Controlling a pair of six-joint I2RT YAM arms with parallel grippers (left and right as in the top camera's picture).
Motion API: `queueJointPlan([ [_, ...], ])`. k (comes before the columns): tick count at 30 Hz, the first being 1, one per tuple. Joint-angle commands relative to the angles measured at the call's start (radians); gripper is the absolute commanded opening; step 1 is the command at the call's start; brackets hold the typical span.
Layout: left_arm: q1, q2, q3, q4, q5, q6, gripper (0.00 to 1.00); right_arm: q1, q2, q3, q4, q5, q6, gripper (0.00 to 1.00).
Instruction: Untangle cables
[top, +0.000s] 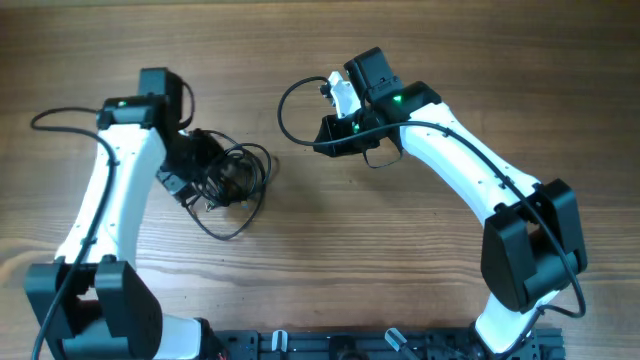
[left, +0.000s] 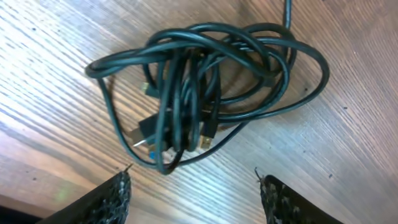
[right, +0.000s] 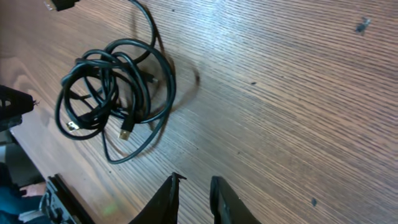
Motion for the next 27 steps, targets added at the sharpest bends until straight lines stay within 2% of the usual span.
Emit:
queueJointPlan([
  [1,-0.096,0.026,-0.049,0.008,-0.186,-0.124,0.7,0.0,-0.028,0.003,-0.002,0.025,-0.003,0.22],
  [4,-0.114,0.065,-0.077,0.019,-0.27,-0.196,0.7,0.0,-0.028,0.003,-0.01,0.025,-0.004,0.22],
  [6,-0.114,0.079,-0.089,0.042,-0.283,-0.196,0.7,0.0,-0.028,0.003,-0.012,0.025,-0.003,0.22],
  [9,-0.114,0.088,-0.089,0.048,-0.356,-0.214,0.6,0.0,-0.028,0.003,-0.012,0.025,-0.003,0.22],
  [10,-0.114,0.089,-0.089,0.055,-0.372,-0.217,0.54,0.0,-0.028,0.003,-0.009,0.025,-0.003,0.23],
  [15,-0.114,0.111,-0.089,0.102,-0.373,-0.218,0.39,0.0,-0.027,0.003,-0.006,0.025,-0.003,0.25],
  [21,-0.114,0.171,-0.089,0.109,-0.374,-0.217,0.36,0.0,-0.027,0.003,-0.008,0.024,-0.003,0.25],
  [26,-0.114,0.177,-0.089,0.138,-0.38,-0.228,0.04,0.0,-0.027,0.003,-0.001,0.005,0.0,0.25],
  [27,-0.114,0.177,-0.089,0.138,-0.38,-0.245,0.04,0.0,-0.027,0.003,0.004,-0.018,0.001,0.25],
])
